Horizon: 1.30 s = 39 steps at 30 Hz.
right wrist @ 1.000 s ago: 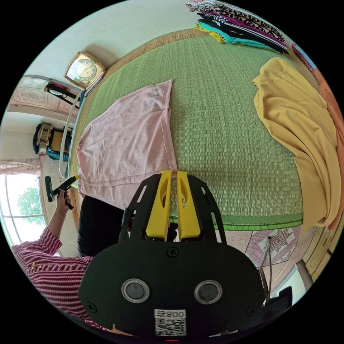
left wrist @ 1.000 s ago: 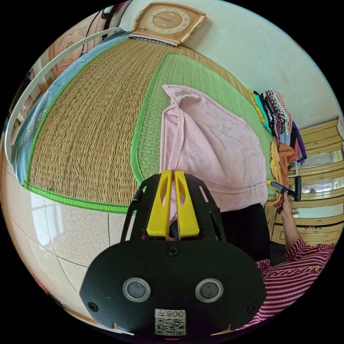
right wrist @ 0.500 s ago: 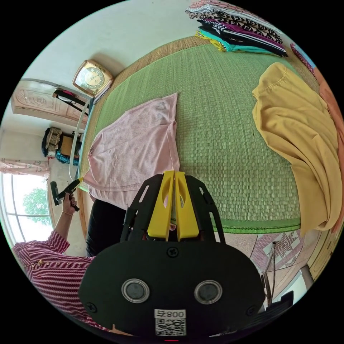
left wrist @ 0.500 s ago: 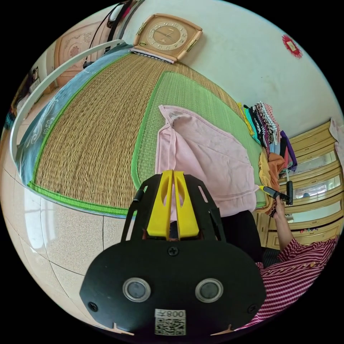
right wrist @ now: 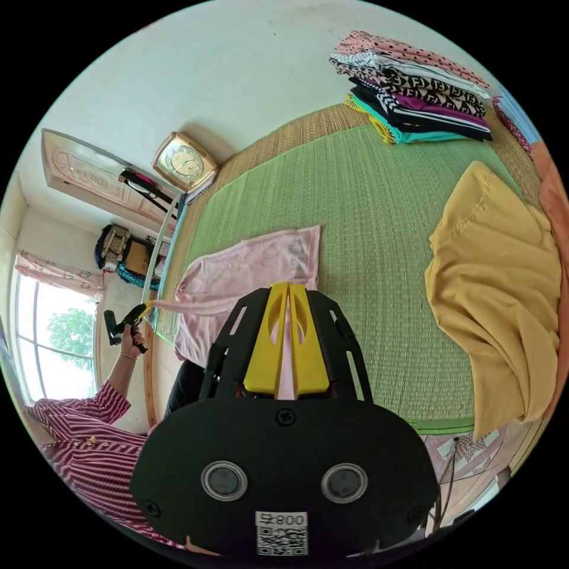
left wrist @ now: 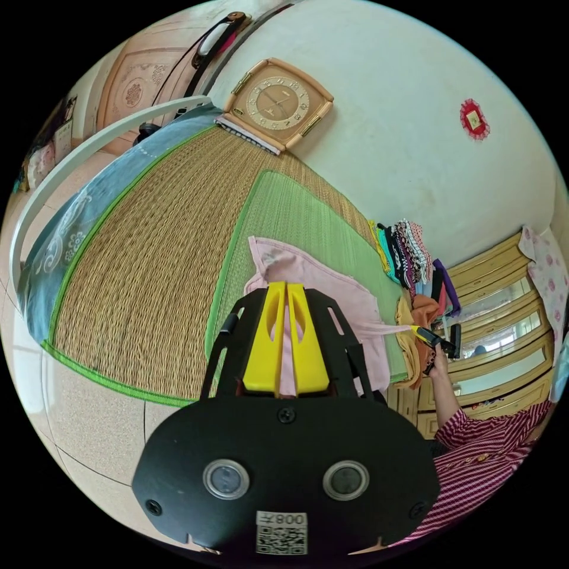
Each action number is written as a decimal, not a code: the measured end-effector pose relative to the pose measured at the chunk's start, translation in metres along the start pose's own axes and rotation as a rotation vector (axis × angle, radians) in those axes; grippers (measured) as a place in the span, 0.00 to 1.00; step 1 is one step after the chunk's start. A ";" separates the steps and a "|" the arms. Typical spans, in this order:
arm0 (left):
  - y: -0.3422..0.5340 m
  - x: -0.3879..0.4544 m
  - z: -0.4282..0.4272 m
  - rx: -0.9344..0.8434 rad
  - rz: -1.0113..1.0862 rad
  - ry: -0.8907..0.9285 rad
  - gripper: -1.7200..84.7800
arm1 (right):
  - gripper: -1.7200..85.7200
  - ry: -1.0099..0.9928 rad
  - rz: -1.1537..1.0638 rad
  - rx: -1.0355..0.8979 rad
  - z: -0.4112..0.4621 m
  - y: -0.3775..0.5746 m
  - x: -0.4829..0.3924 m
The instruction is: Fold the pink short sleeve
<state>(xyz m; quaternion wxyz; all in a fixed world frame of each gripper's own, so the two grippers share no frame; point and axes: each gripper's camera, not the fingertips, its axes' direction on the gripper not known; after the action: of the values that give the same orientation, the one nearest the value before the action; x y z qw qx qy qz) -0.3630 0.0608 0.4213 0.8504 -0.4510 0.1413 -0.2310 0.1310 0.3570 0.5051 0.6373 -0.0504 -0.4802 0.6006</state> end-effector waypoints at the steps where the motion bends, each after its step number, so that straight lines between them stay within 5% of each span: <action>1: -0.005 0.002 0.001 0.002 0.004 -0.001 0.02 | 0.02 0.003 -0.008 0.005 0.000 -0.009 0.000; 17: -0.127 0.027 0.050 -0.004 0.019 -0.058 0.02 | 0.02 0.000 0.021 0.005 0.031 -0.121 0.041; 34: -0.173 0.007 0.094 -0.045 -0.058 -0.107 0.02 | 0.02 -0.060 0.132 -0.063 0.092 -0.138 0.119; 39: -0.159 0.039 0.118 -0.142 0.114 -0.044 0.02 | 0.02 -0.106 0.140 0.017 0.082 -0.118 0.129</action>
<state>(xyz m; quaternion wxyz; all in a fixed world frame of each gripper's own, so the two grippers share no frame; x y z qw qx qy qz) -0.3194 0.0460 0.6177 0.8309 -0.5064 0.1641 -0.1618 0.1367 0.3875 0.6957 0.5681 -0.0464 -0.5032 0.6496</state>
